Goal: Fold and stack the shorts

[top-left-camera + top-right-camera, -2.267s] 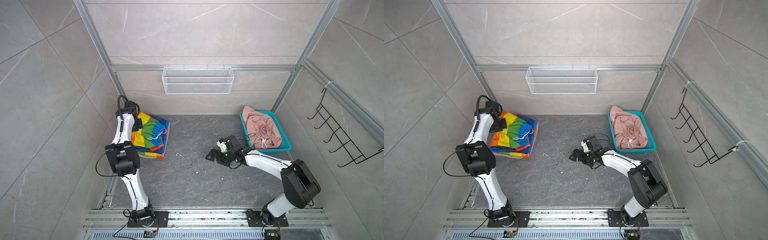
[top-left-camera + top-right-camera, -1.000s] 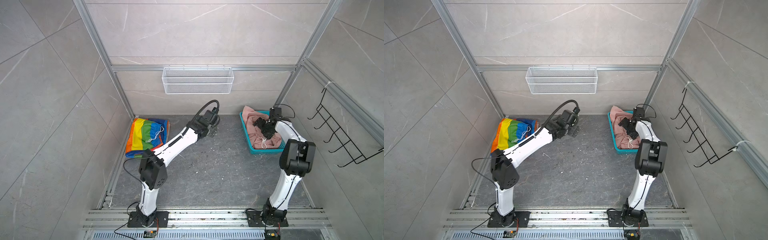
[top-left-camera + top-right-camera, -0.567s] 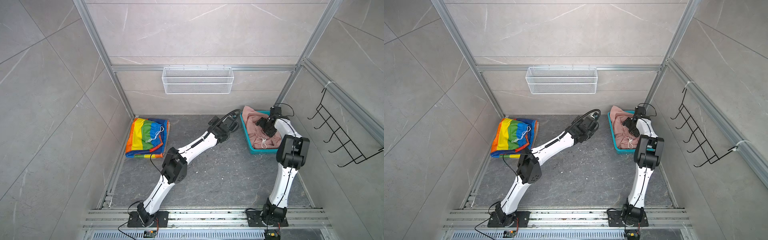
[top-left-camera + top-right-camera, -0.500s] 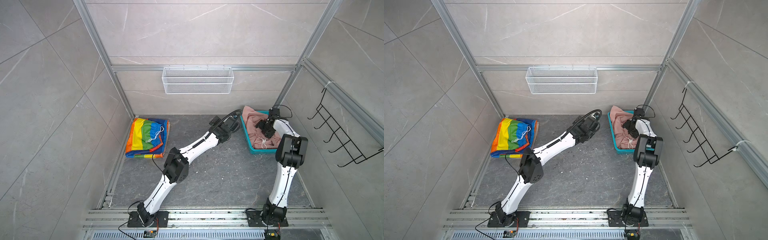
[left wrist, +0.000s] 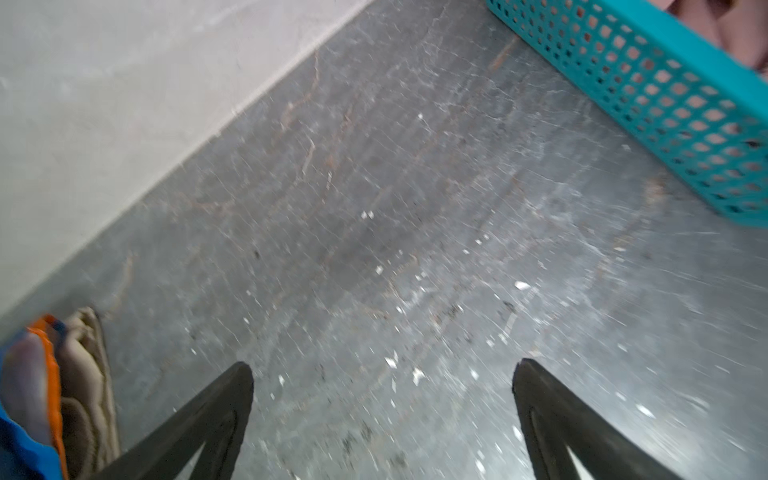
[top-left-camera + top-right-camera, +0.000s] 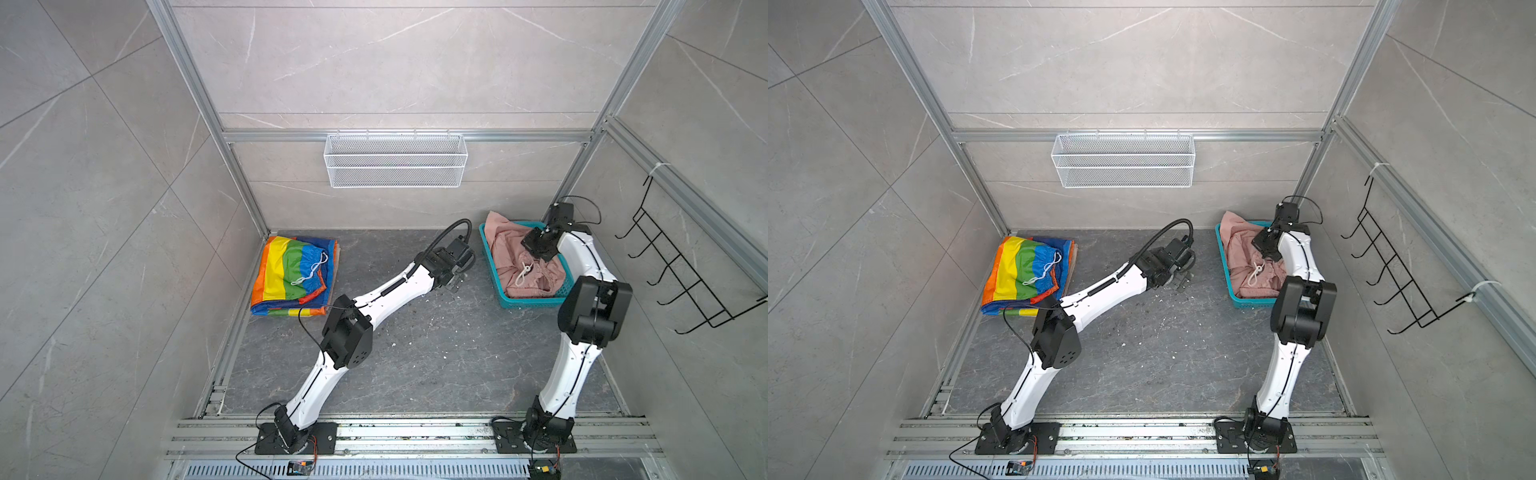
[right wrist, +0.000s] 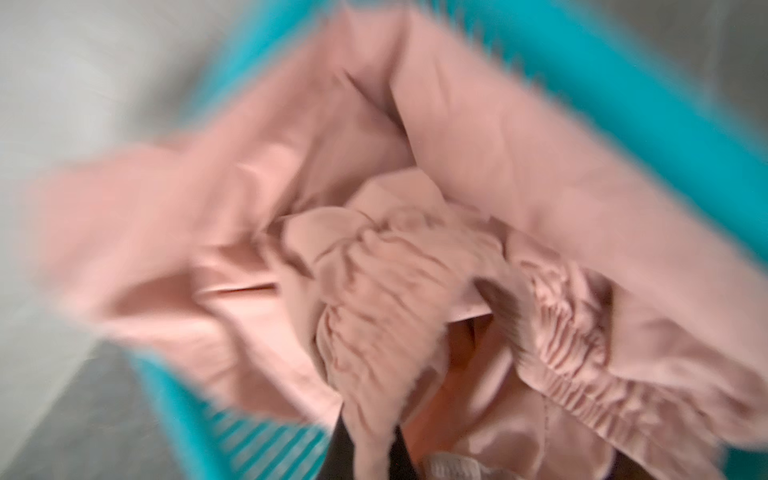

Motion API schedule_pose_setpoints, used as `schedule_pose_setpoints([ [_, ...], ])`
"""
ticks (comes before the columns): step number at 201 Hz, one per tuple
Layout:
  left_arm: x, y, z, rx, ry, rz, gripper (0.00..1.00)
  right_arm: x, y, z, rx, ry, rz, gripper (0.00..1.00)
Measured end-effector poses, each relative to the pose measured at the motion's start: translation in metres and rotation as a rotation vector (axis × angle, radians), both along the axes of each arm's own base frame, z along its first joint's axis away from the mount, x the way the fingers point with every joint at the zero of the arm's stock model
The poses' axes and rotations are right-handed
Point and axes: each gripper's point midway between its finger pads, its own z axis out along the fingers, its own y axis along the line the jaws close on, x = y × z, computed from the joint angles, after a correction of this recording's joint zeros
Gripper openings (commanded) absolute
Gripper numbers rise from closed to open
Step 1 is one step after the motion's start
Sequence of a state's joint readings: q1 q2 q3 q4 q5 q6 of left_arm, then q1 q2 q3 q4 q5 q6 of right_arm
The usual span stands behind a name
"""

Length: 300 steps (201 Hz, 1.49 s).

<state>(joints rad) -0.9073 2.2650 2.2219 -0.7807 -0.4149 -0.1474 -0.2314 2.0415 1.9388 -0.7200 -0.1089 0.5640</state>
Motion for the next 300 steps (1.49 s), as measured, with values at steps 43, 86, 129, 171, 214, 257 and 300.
schedule_pose_setpoints([
  [43,-0.023,0.062,0.064,-0.164,0.038,0.111,1.0,-0.029,0.067,0.212,-0.079,-0.408,0.131,0.0],
  [86,-0.042,0.161,0.139,-0.375,-0.04,0.269,1.0,-0.118,0.267,0.332,0.005,-0.703,0.591,0.0],
  [129,-0.056,0.248,0.113,-0.617,0.059,0.479,1.0,-0.139,0.355,0.195,0.128,-0.414,0.768,0.15],
  [171,-0.074,0.235,0.057,-0.621,0.242,0.495,1.0,-0.15,0.361,-0.033,0.141,0.12,0.736,0.76],
  [214,-0.082,0.22,0.011,-0.651,0.385,0.509,1.0,-0.169,0.342,-0.013,0.083,0.085,0.755,0.99],
  [257,-0.082,0.199,-0.045,-0.657,0.535,0.545,1.0,-0.205,0.312,-0.009,0.019,0.07,0.77,0.99],
  [300,-0.067,0.17,-0.083,-0.692,0.641,0.554,1.0,-0.255,0.286,-0.093,-0.017,0.303,0.771,0.99],
])
